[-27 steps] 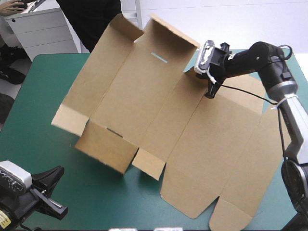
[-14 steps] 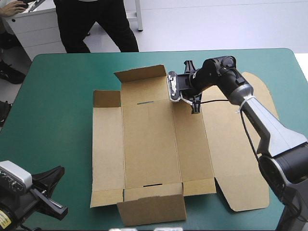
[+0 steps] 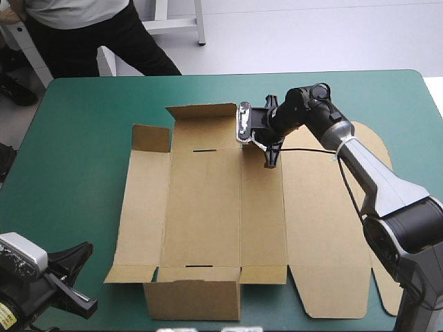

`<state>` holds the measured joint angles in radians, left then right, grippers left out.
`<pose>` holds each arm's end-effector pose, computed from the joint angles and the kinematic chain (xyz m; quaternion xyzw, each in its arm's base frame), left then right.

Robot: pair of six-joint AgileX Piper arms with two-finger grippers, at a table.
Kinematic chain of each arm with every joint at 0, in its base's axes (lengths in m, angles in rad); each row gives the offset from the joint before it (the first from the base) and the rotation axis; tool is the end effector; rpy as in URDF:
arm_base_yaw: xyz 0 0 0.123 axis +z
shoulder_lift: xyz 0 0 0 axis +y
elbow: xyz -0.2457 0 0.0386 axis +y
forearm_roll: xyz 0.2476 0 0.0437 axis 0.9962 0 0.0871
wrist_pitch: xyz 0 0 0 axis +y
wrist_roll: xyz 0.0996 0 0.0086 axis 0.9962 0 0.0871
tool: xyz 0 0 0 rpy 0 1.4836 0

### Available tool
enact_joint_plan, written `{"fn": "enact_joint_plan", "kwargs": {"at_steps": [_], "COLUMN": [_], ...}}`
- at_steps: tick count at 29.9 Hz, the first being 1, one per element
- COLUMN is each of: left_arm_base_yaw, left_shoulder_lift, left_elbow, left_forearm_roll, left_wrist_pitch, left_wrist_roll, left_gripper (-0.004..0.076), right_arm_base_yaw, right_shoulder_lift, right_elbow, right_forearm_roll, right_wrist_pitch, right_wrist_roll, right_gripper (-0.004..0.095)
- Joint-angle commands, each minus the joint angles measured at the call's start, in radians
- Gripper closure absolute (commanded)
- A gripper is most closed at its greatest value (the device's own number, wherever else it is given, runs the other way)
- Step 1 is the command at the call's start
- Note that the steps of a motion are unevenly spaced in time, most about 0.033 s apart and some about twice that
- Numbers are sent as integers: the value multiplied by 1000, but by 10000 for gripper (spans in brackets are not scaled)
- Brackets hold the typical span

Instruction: Fold the box

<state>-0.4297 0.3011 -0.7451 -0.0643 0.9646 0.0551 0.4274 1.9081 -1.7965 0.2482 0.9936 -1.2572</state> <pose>0.0635 -0.0349 0.3366 0.2010 0.8178 -0.1318 0.5229 0.3747 0.1933 0.2754 -0.6879 0.6629 -0.0010 0.2955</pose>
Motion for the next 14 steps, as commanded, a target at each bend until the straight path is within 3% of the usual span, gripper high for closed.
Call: {"fn": "enact_joint_plan", "kwargs": {"at_steps": [1,5,8,10,14], "left_arm_base_yaw": [-3,-3,-3,-3,-3], "left_shoulder_lift": [11,11,11,11,11], "left_elbow": [-30,-30,-30,-30,-30], "left_forearm_roll": [-16,-14,-12,-12,-12], "left_wrist_pitch": [-57,-57,-57,-57,-57], "left_wrist_roll": [-1,-1,-1,-1,-1], "left_gripper": [731,731,731,731,731], "right_arm_base_yaw": [-2,-2,-2,-2,-2], "right_shoulder_lift": [-56,-56,-56,-56,-59], "right_elbow": [-35,-35,-35,-35,-35], "right_forearm_roll": [64,66,65,58,41], "right_wrist_pitch": [-47,-51,-53,-56,-74], "right_wrist_roll": [20,-2,-4,-4,16], "right_gripper": [928,923,847,691,249]}}
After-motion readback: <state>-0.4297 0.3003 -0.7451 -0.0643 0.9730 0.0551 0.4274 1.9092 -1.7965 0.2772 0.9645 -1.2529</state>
